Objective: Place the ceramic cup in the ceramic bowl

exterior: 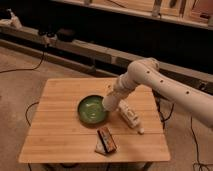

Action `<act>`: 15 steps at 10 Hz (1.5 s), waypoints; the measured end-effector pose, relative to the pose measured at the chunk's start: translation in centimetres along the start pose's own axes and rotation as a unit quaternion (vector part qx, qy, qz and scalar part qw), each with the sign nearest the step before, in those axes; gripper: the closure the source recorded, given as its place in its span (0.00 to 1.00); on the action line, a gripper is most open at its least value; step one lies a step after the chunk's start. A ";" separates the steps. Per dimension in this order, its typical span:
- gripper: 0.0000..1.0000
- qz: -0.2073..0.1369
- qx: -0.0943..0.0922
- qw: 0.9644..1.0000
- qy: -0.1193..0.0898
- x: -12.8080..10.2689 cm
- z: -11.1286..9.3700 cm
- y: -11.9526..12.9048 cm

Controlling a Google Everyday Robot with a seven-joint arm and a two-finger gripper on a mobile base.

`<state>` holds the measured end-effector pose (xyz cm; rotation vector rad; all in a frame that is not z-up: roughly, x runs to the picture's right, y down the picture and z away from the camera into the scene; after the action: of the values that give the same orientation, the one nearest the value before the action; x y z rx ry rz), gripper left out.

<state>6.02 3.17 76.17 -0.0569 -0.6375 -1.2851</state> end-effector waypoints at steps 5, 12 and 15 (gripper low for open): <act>1.00 -0.047 0.023 0.999 -0.013 1.3 1.0 -4.2; 0.89 -0.124 -0.016 0.990 -0.070 2.2 6.9 -8.1; 0.58 -0.166 -0.043 0.980 -0.105 1.3 8.9 -9.1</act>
<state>-5.66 2.70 81.38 -0.1653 -0.7943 -1.6435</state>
